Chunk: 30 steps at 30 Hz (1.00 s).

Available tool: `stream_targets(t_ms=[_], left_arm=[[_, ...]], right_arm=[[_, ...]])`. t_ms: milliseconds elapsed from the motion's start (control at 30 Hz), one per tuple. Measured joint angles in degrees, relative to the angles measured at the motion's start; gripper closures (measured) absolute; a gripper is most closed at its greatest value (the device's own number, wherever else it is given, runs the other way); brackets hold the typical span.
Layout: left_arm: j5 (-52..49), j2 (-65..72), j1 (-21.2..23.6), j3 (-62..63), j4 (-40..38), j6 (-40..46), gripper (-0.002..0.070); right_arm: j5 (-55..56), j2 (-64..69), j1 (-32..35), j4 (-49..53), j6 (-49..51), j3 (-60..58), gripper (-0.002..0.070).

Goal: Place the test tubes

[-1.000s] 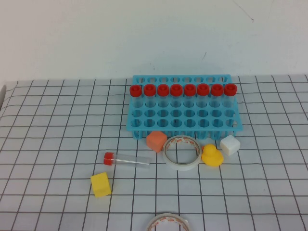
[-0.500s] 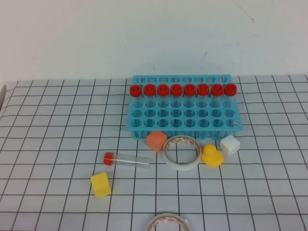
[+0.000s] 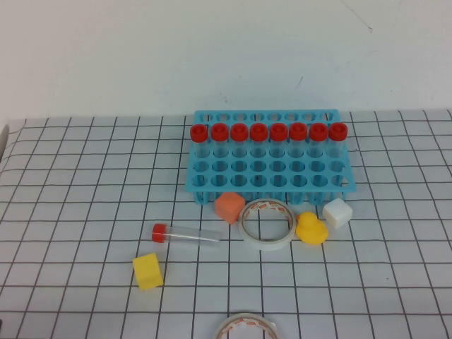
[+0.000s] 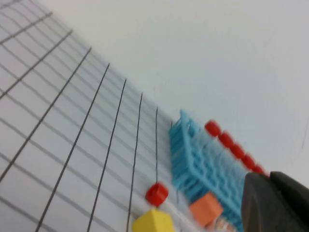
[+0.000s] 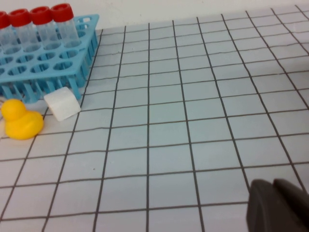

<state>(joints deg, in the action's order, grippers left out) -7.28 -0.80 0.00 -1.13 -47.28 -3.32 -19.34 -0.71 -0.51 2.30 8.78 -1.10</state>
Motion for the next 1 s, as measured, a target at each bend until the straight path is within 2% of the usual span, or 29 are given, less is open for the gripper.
stream_targets(t_ms=[200,300,467,667,867,1000], left_arm=[[9.2,0.0,0.0,0.0,-0.8,1.5,0.0676],[7.3,0.7,0.0,1.8,1.8,7.0,0.0676],[-12.1,16.0,0.1,17.8,9.2,18.8,0.0676],[-33.0,36.7,0.1,35.7,12.2,33.4,0.0676],[-42.3,52.3,-0.7,48.2,16.9,39.6,0.0676],[-42.3,59.7,-7.3,52.5,25.8,36.7,0.0676]], right_arm=[[1.9,0.0,0.0,-0.4,0.0,-0.2,0.0678],[2.2,0.0,0.0,-0.6,0.0,-0.3,0.0678],[2.2,0.0,0.0,-0.6,0.0,-0.3,0.0678],[2.2,0.0,0.0,-0.6,0.0,-0.3,0.0678],[2.2,0.0,0.0,-0.6,0.0,-0.3,0.0678],[2.2,0.0,0.0,-0.6,0.0,-0.3,0.0678]])
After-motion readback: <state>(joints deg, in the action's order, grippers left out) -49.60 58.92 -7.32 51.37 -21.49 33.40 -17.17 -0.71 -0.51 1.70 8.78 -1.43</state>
